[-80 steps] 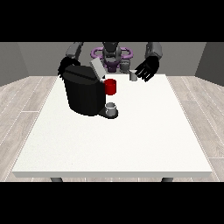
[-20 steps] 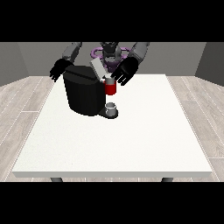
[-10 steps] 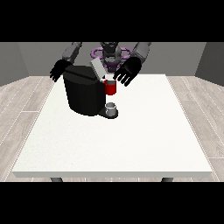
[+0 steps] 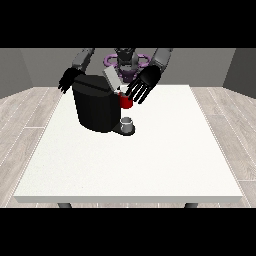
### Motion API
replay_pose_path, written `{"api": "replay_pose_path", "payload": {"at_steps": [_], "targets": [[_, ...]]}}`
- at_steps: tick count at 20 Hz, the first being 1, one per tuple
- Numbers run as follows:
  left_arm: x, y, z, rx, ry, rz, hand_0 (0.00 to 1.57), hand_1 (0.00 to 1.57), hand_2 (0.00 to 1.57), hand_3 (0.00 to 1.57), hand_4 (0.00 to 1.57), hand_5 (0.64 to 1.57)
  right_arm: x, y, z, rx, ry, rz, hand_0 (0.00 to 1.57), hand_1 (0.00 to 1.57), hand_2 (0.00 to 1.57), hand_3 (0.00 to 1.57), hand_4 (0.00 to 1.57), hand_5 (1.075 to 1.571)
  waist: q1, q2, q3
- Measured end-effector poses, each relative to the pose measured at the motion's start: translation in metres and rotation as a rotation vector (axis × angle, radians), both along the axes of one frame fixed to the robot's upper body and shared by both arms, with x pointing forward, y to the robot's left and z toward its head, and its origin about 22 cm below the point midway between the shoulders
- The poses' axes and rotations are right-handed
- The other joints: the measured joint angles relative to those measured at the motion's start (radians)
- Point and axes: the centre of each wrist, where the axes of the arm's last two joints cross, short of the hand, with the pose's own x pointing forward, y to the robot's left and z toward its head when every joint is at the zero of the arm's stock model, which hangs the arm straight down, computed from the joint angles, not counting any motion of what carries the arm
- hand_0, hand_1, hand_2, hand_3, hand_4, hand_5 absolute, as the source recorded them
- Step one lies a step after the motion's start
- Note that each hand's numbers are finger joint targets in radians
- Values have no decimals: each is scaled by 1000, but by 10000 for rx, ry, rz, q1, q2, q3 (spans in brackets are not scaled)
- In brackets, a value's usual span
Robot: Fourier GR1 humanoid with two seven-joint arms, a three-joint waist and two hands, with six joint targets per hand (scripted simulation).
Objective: Insert the coffee pod into the coffee machine and close the lid
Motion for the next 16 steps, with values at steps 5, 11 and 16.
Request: {"api": "replay_pose_path", "payload": {"at_steps": [5,11,16], "targets": [[0,-2,-2,359,192,-207,0,0,0,0,0,1571,1,-7,-4,30,-38,-161,0,0,0,0,416,1571,178,-83,-4],[-1,3,-10,288,537,-127,0,0,0,0,0,1571,-6,-6,-11,168,330,-182,0,0,0,0,383,1571,222,-530,-10],[-2,-12,-26,273,754,-201,0,0,0,0,0,1571,-10,-13,-22,288,448,-280,0,0,0,0,430,1571,469,-947,-7]]}}
